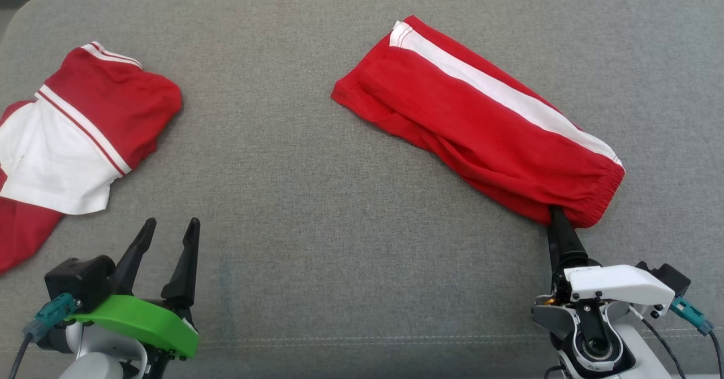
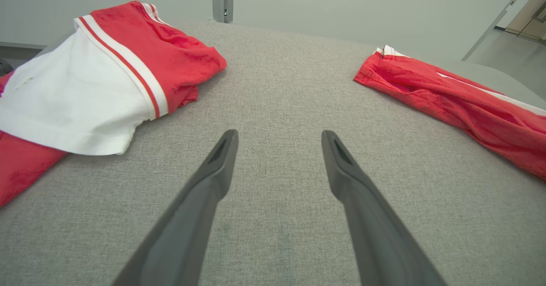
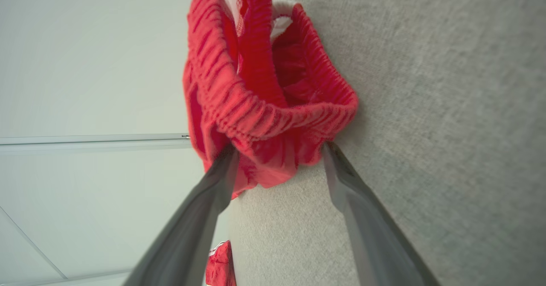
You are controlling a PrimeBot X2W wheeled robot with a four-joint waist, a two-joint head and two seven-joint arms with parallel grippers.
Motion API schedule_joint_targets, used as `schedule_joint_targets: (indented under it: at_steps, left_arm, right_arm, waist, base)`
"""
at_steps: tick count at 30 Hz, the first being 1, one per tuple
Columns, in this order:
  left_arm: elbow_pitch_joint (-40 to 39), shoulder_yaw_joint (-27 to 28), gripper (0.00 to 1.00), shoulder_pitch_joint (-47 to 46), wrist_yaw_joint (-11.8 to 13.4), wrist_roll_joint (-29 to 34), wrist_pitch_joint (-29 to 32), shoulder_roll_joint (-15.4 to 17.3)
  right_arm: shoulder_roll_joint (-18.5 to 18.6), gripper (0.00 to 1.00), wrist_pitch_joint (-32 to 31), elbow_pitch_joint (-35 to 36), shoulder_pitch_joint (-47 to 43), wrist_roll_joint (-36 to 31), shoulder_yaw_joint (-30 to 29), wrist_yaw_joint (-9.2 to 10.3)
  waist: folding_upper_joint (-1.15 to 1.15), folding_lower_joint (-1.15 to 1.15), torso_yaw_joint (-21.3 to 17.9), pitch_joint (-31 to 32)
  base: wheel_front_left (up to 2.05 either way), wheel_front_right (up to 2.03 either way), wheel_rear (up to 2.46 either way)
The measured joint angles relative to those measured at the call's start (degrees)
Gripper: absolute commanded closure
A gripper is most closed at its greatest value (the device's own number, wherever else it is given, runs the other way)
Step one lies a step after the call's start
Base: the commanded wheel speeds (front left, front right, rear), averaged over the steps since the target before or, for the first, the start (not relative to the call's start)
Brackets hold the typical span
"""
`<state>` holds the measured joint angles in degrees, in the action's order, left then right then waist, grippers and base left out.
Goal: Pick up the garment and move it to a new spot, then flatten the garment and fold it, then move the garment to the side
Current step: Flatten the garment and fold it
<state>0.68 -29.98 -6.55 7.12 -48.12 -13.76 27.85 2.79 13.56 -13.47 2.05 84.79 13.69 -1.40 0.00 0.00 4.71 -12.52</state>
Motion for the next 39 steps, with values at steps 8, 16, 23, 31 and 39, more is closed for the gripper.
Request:
schedule_joint_targets:
  at_steps: [8,16,23,31,39]
  left_arm:
    - [-1.8,0.6,0.0,1.2,0.0,0.7,0.4,-1.8]
    - [-3.3,2.7,0.0,3.1,0.0,3.3,1.7,-2.0]
    - [-5.0,4.6,0.0,4.2,0.0,3.9,2.6,-3.3]
    - [-6.1,6.8,0.0,4.5,0.0,5.9,3.7,-4.0]
    - [-7.2,9.5,0.0,7.1,0.0,6.9,4.7,-5.1]
  right_arm:
    - [0.0,0.0,0.0,-1.9,2.2,3.5,-1.3,0.04]
    - [-0.1,0.0,-0.6,-4.3,3.5,10.4,-2.7,1.41]
    - [-0.1,1.0,-0.7,-5.6,5.6,12.2,-1.1,1.42]
    - [0.0,1.0,-1.5,-6.0,7.4,11.4,0.1,-0.11]
    - [3.0,1.0,-3.6,-5.9,7.1,11.6,-1.8,-1.6]
  waist:
    - [0.0,0.0,0.4,-0.6]
    - [0.0,0.0,0.8,-0.9]
    - [0.0,0.0,0.4,-1.6]
    - [0.0,0.0,-0.7,-1.7]
    - [0.0,0.0,-3.3,-1.4]
  base:
    - [0.0,0.0,0.0]
    - [0.0,0.0,0.0]
    - [0.0,0.0,0.0]
    - [0.0,0.0,0.0]
    - [0.0,0.0,0.0]
